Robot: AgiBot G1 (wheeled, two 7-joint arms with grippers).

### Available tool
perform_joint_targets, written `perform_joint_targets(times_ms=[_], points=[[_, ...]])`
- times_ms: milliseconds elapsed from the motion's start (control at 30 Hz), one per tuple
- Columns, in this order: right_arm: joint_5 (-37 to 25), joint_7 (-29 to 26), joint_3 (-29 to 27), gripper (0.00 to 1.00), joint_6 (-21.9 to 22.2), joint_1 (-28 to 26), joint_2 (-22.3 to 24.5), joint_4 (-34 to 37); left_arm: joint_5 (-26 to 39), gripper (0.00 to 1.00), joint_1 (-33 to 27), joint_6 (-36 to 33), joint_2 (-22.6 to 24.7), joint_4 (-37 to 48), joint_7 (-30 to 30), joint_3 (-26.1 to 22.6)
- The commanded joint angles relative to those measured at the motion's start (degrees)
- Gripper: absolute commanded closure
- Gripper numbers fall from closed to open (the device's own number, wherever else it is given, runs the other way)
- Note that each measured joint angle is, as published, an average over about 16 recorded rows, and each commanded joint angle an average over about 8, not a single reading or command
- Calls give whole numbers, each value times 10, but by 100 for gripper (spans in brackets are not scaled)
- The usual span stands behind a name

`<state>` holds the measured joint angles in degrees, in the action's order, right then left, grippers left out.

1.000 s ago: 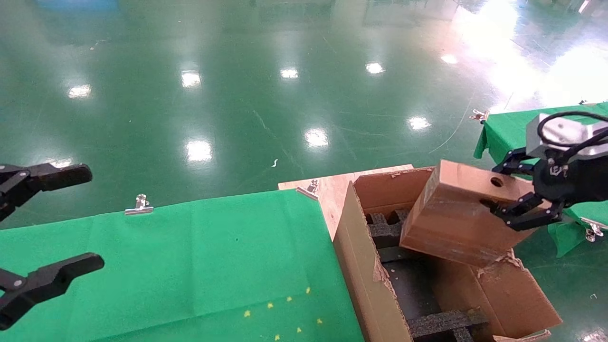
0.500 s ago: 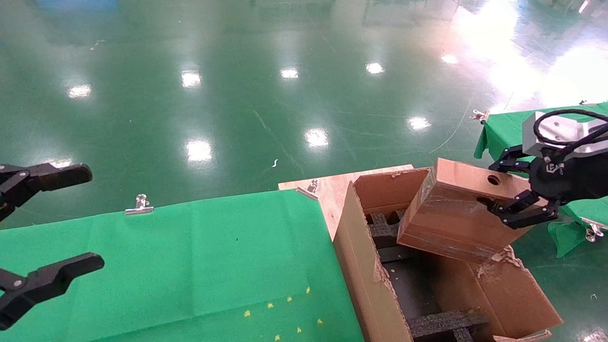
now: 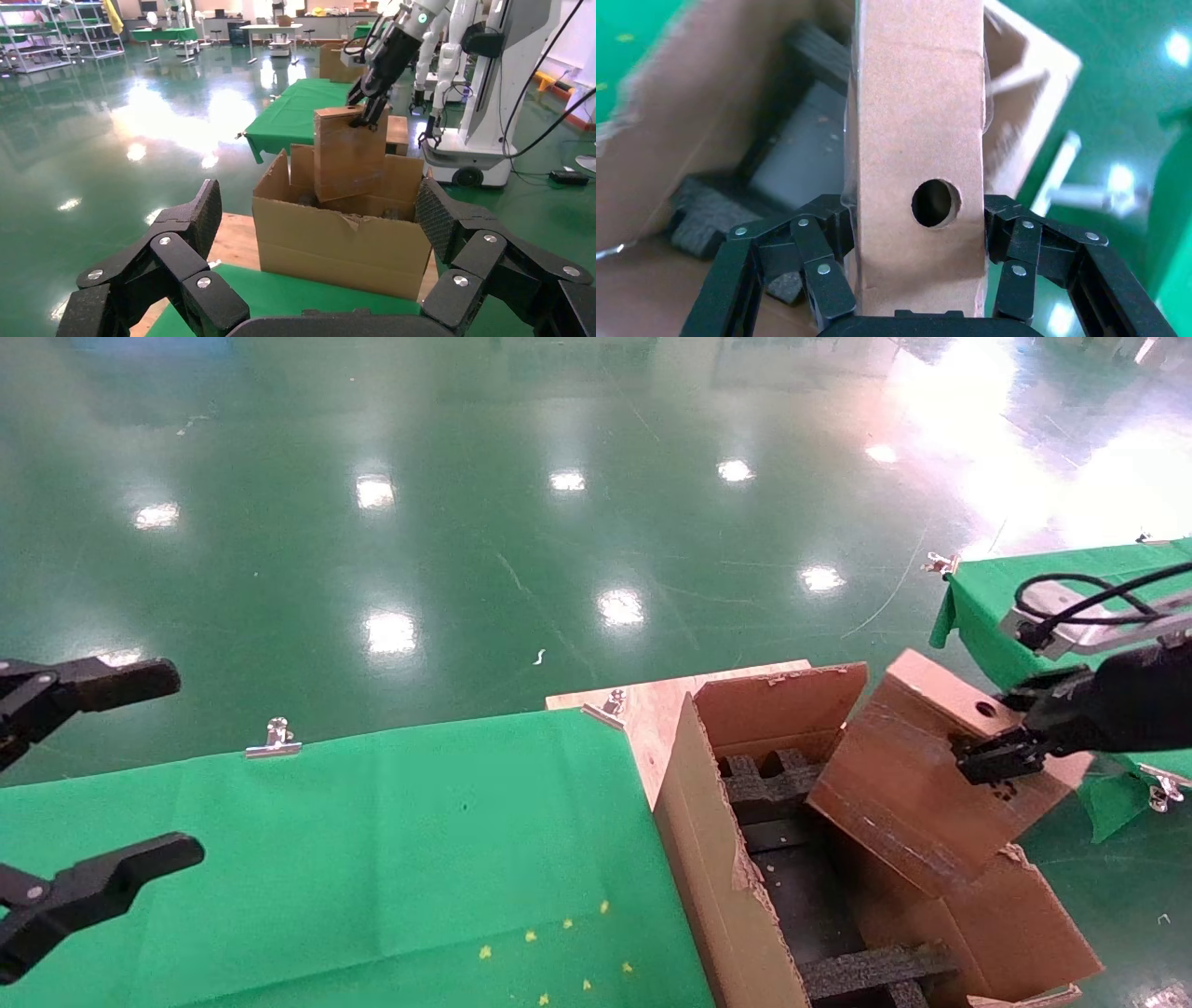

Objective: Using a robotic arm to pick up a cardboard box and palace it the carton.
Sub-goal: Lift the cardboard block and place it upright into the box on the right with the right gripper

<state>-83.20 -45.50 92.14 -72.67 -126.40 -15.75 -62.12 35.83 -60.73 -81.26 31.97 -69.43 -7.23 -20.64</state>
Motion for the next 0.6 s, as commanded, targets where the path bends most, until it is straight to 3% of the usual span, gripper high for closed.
perform_joint_targets(times_ms=[33,333,600], points=[[-19,-63,7,100,26,7,10,-27,0,0,0,0,0,0,0,0],[-122,-332,33,100,65,27,25,-128,0,0,0,0,0,0,0,0],[-170,-438,50,100,87,51,4,-151,0,0,0,0,0,0,0,0]])
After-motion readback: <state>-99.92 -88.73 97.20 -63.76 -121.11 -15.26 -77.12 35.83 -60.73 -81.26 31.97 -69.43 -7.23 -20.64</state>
